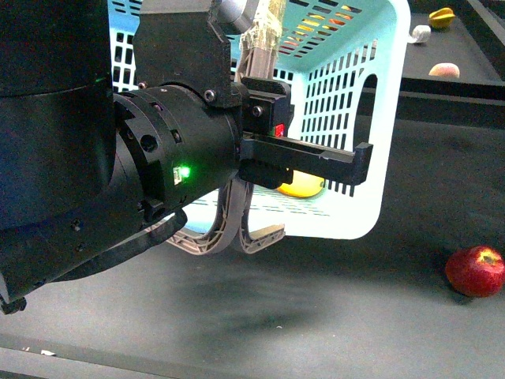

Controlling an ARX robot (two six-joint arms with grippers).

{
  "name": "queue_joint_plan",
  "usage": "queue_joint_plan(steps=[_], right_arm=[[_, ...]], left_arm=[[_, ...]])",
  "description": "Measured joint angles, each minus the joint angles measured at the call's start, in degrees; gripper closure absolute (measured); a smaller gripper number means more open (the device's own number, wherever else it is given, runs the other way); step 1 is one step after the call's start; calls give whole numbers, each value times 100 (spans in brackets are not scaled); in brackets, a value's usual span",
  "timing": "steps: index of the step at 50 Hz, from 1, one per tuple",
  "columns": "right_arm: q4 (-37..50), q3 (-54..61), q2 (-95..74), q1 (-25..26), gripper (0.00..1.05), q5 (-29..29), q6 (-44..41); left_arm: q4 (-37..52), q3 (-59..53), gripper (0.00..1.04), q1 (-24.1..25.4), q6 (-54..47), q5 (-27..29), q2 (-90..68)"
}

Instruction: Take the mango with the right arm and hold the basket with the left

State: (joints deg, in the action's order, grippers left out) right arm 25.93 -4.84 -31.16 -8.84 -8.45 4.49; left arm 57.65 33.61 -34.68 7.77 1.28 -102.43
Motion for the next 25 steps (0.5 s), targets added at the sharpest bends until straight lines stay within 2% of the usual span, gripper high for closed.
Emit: queue_joint_plan(steps=[9,12,17,25], right_arm=[[-269,151,431,243,69,240,-326],[-426,205,625,614,82,754,-372],[-627,267,920,861,103,804,-400],[-623,457,1139,866,103,835,-426]], left_arm=[[0,0,100,0,0,4,0],[0,0,100,0,2,4,0],[0,0,100,0,2,2,0],[0,0,100,0,2,4,0]])
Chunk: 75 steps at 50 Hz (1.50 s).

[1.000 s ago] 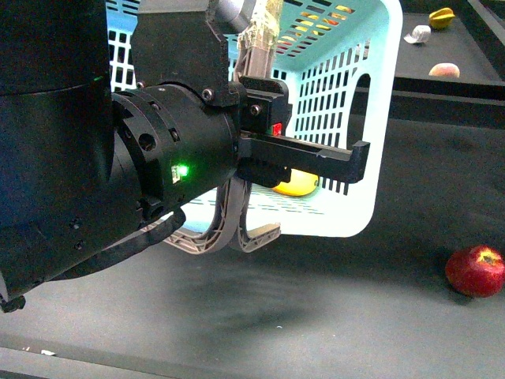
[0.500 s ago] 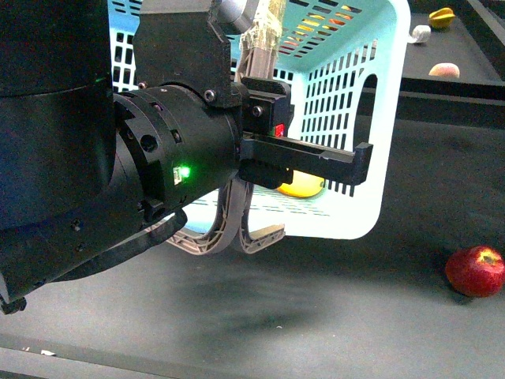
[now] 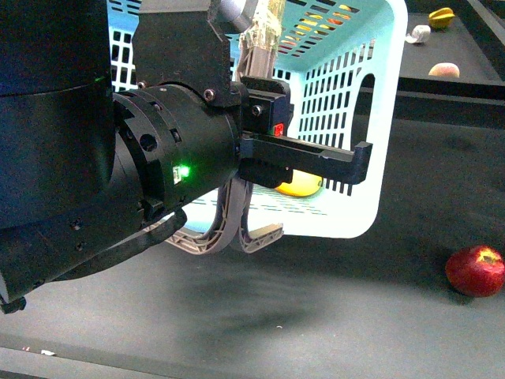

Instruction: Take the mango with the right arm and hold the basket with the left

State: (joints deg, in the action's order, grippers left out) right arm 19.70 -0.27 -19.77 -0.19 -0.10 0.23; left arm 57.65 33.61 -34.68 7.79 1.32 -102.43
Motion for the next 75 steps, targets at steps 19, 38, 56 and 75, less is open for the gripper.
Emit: queue_joint_plan(steps=[19,38,56,75], right_arm=[[-619,0,645,7,103,7,-2],[-1711,-4,1547,7,103,20,-4],[-1958,-4,1947,7,103,17,-4],[-1958,-4,1947,7,103,17,-4]], left_arm=[[0,0,100,0,0,-2,0],[0,0,100,0,0,-2,0],[0,0,100,0,11,-2,0],[0,0,100,0,2,-2,0]])
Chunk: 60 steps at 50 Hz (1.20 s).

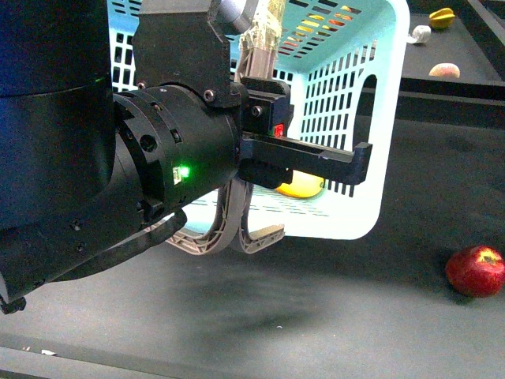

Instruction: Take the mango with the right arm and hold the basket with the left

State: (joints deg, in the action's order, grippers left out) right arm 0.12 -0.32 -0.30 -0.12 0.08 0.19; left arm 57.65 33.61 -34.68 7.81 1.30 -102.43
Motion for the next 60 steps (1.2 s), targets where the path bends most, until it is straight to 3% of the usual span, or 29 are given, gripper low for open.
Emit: queue_joint_plan(steps=[3,23,29,41,54,60], right_arm=[[0,0,0,0,97,0,-11],[-2,0,0,0,8,0,-9],[-2,0,0,0,9,2,-11],[-2,0,4,0,8,0,-11],[-2,0,4,0,8,0,-11],[-2,0,4,0,8,0,-11]], left_arm=[[0,0,100,0,0,-2,0],[4,0,100,0,0,17,0],[474,39,100,15,170,439,-249],[127,815,100,612,1154,710,-708],[-1060,1917,100,1397,3397,1563,-1248],[-1541,2277,100,1528,4334,1856,-1456]])
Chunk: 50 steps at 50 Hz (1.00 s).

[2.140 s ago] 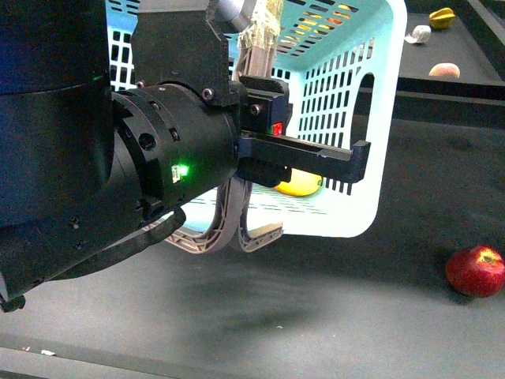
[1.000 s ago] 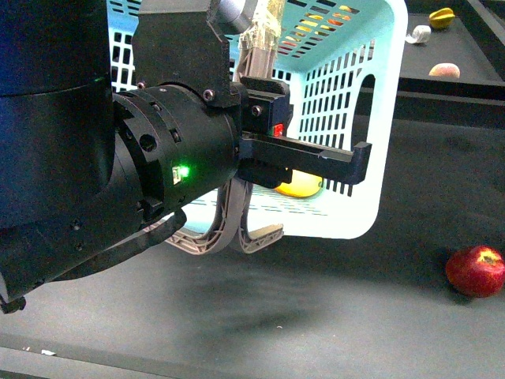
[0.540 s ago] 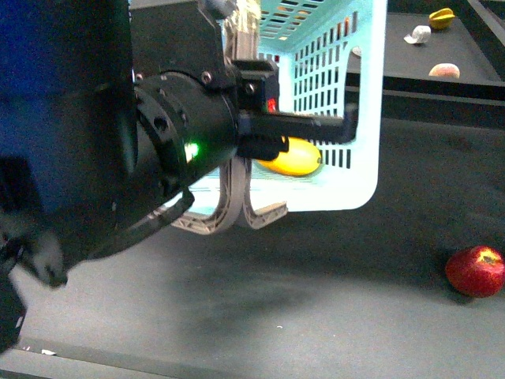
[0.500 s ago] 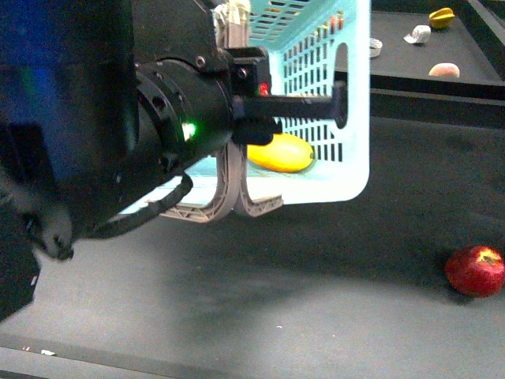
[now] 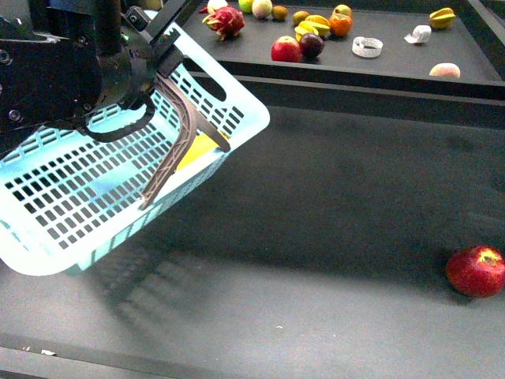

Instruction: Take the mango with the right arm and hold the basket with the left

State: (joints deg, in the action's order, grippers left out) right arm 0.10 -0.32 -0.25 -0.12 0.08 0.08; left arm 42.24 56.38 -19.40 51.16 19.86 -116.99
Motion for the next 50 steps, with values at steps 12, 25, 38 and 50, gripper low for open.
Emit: queue_joint_plan(steps=[12,25,38,50], right_arm=[[0,0,0,0,8,0,0],[0,0,0,0,8,0,0],[0,0,0,0,8,0,0],[0,0,0,0,8,0,0]], left_arm=[[-437,656,100,111,1491,378,-538],[-437,1252,100,529,2675,590,-1108],[-645,1530,97,761,3062,697,-1388],[-922,1530,53,756,2953,909,-1375]])
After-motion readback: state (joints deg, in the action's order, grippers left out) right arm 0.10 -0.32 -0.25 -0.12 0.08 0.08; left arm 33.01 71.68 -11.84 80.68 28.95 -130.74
